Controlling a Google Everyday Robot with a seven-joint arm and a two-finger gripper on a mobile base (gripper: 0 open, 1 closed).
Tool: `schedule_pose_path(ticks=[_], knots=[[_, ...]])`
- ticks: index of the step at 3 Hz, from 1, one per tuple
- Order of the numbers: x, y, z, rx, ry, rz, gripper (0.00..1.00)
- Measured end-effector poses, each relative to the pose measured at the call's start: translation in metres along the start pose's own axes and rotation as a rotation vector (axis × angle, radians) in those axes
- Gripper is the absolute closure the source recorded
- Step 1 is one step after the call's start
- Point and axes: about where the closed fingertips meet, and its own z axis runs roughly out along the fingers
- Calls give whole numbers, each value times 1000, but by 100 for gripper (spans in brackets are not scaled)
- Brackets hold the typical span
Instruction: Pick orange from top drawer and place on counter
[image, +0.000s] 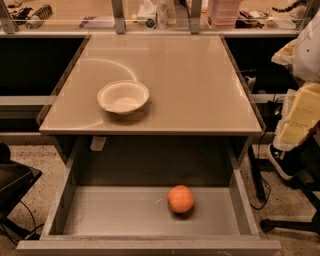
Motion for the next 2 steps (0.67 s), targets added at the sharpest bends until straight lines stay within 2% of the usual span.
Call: schedule_pose_path(ticks=[1,2], knots=[[-1,0,0,1,-3,-2,0],[-1,15,34,-37,-11,-31,0]])
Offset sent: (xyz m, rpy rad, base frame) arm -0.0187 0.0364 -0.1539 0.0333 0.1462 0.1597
